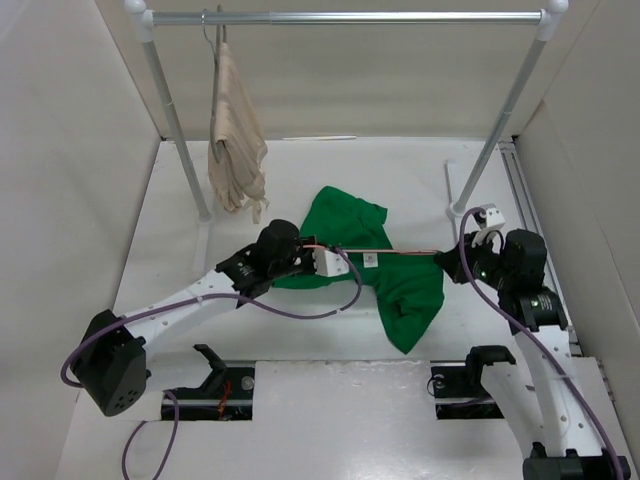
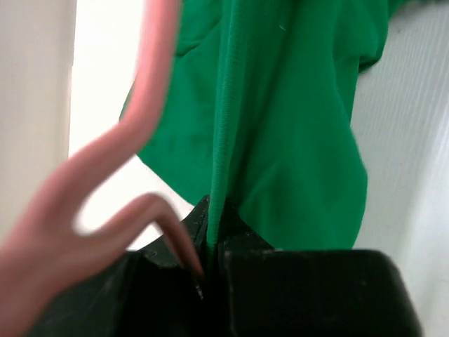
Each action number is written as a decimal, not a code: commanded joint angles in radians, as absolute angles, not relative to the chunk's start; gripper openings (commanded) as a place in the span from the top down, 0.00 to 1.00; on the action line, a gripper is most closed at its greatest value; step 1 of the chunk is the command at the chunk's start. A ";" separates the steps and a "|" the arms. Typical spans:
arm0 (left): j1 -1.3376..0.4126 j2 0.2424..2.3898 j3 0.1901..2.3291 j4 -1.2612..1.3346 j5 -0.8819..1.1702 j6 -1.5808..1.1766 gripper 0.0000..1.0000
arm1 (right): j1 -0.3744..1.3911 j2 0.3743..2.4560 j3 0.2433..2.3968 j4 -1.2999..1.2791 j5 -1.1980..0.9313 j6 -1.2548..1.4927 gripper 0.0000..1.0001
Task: Place the t-shirt on the hanger
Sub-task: Place tshirt on hanger, then hang the hanger with tshirt onto the clothesline
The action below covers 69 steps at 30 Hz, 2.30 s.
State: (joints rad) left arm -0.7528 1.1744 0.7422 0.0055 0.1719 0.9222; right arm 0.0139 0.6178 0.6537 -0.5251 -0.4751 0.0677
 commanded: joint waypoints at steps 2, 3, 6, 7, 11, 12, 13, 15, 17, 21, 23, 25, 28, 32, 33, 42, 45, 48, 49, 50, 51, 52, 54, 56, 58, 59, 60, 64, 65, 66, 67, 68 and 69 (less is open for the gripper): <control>-0.696 1.207 0.724 -0.153 -0.126 1.020 1.00 | -0.040 0.649 0.811 -0.598 -0.256 -0.098 1.00; -0.696 1.229 0.738 -0.166 -0.135 1.011 1.00 | -0.040 0.649 0.834 -0.616 -0.256 -0.116 1.00; -0.696 1.298 0.790 -0.198 -0.144 0.980 1.00 | -0.040 0.660 0.911 -0.684 -0.268 -0.184 1.00; -0.696 1.308 0.790 -0.209 -0.144 0.971 1.00 | -0.040 0.660 0.925 -0.695 -0.317 -0.204 1.00; -0.696 1.331 0.813 -0.209 -0.175 0.971 1.00 | -0.040 0.696 0.986 -0.747 -0.483 -0.323 1.00; -0.696 1.331 0.824 -0.209 -0.175 0.986 1.00 | -0.040 0.710 0.998 -0.756 -0.511 -0.346 1.00; -0.696 1.331 0.833 -0.209 -0.175 0.986 1.00 | -0.040 0.710 1.012 -0.756 -0.538 -0.385 1.00; -0.706 1.331 0.847 -0.199 -0.146 1.012 1.00 | -0.040 0.724 1.012 -0.738 -0.622 -0.397 1.00; -0.727 1.321 0.883 -0.230 -0.092 1.034 1.00 | -0.040 0.759 0.991 -0.695 -0.691 -0.397 1.00; -0.814 1.296 0.893 -0.226 -0.038 1.135 1.00 | 0.032 0.831 1.003 -0.583 -0.793 -0.397 1.00; -0.850 1.282 0.868 -0.178 -0.038 1.163 1.00 | 0.119 0.880 1.034 -0.542 -0.804 -0.408 1.00; -0.859 1.282 0.893 -0.178 0.016 1.148 1.00 | 0.188 0.916 1.055 -0.522 -0.813 -0.420 1.00; -0.868 1.318 0.975 -0.204 0.055 1.094 1.00 | 0.285 0.956 1.065 -0.531 -0.787 -0.459 0.83; -0.868 1.318 1.012 -0.216 0.092 1.065 1.00 | 0.296 0.979 1.045 -0.670 -0.687 -0.521 0.32; -0.868 1.318 1.012 -0.216 0.092 1.065 1.00 | 0.296 0.965 1.045 -0.682 -0.677 -0.522 0.21; -0.868 1.318 1.022 -0.239 0.138 1.023 1.00 | 0.431 0.865 1.010 -0.430 -0.646 -0.385 0.20; -0.868 1.318 1.042 -0.258 0.149 1.011 1.00 | 0.544 0.946 0.942 -0.327 -0.655 -0.364 0.24; -0.868 1.318 1.042 -0.258 0.149 0.999 1.00 | 0.629 1.037 0.911 -0.305 -0.664 -0.364 0.27; -0.859 1.318 1.042 -0.258 0.140 0.988 1.00 | 0.641 1.054 0.911 -0.292 -0.679 -0.374 0.27; -0.859 1.318 1.032 -0.258 0.140 0.988 1.00 | 0.641 1.068 0.898 -0.291 -0.680 -0.374 0.28; -0.859 1.318 1.032 -0.258 0.140 0.988 1.00 | 0.652 1.078 0.879 -0.275 -0.680 -0.374 0.28; -0.848 1.307 1.032 -0.258 0.140 0.988 1.00 | 0.652 1.078 0.865 -0.262 -0.680 -0.364 0.28; -0.848 1.307 1.022 -0.258 0.140 0.977 1.00 | 0.652 1.078 0.827 -0.215 -0.626 -0.341 0.31; -0.848 1.298 1.022 -0.268 0.149 0.977 1.00 | 0.640 1.088 0.807 -0.186 -0.579 -0.324 0.40; -0.848 1.298 1.022 -0.278 0.159 0.968 1.00 | 0.629 1.088 0.789 -0.150 -0.545 -0.292 0.55; -0.848 1.298 1.022 -0.278 0.160 0.968 1.00 | 0.629 1.088 0.788 -0.150 -0.528 -0.282 0.77; -0.848 1.289 1.011 -0.278 0.160 0.968 1.00 | 0.629 1.088 0.788 -0.150 -0.496 -0.282 0.88; -0.848 1.289 0.965 -0.278 0.114 0.977 1.00 | 0.609 0.988 0.779 -0.191 -0.462 -0.268 1.00; -0.839 1.289 0.956 -0.269 0.104 0.988 1.00 | 0.589 0.923 0.770 -0.218 -0.448 -0.258 1.00; -0.830 1.289 0.956 -0.268 0.104 0.988 1.00 | 0.578 0.885 0.770 -0.245 -0.448 -0.258 1.00; -0.830 1.289 0.944 -0.268 0.094 0.988 1.00 | 0.565 0.849 0.770 -0.302 -0.448 -0.258 1.00; -0.830 1.289 0.943 -0.268 0.094 0.988 1.00 | 0.542 0.778 0.770 -0.330 -0.448 -0.267 1.00; -0.819 1.289 0.943 -0.268 0.083 0.988 1.00 | 0.532 0.746 0.770 -0.353 -0.448 -0.267 1.00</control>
